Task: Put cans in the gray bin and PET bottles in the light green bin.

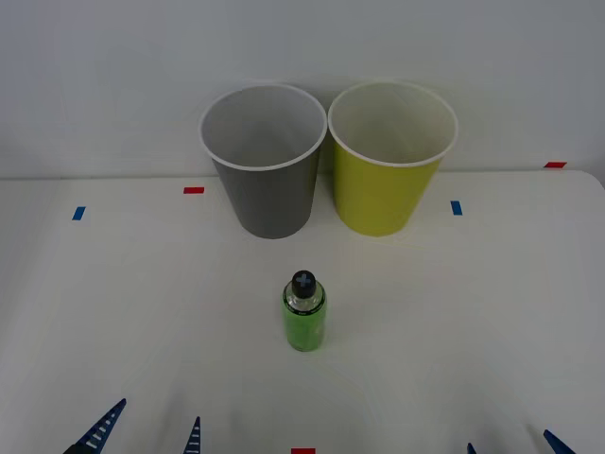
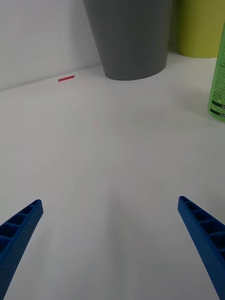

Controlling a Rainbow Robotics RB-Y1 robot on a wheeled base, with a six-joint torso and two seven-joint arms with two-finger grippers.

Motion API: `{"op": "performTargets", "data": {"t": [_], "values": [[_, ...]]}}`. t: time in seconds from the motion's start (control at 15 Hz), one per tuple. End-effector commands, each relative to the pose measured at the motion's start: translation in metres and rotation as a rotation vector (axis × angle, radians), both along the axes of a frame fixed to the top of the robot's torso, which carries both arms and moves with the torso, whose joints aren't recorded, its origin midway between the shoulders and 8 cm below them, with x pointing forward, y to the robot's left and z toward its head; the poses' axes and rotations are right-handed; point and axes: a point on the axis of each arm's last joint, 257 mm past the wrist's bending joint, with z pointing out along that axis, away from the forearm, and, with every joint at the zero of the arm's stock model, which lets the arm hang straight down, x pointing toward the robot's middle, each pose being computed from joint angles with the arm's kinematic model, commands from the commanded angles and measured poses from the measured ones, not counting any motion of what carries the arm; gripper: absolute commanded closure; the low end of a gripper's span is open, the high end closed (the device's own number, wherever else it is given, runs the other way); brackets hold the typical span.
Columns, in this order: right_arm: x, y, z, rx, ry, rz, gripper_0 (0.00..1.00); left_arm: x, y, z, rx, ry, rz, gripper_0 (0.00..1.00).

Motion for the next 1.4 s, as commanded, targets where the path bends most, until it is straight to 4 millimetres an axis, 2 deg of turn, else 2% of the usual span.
{"op": "performTargets", "data": {"t": [0.07,1.4], "values": [[0.0,0.0,0.0,0.0,0.0,0.0,0.0,0.0,0.0,0.0,0.0,0.0,0.0,0.0],[0.0,0.0,0.0,0.0,0.0,0.0,0.0,0.0,0.0,0.0,0.0,0.0,0.0,0.0]]}}
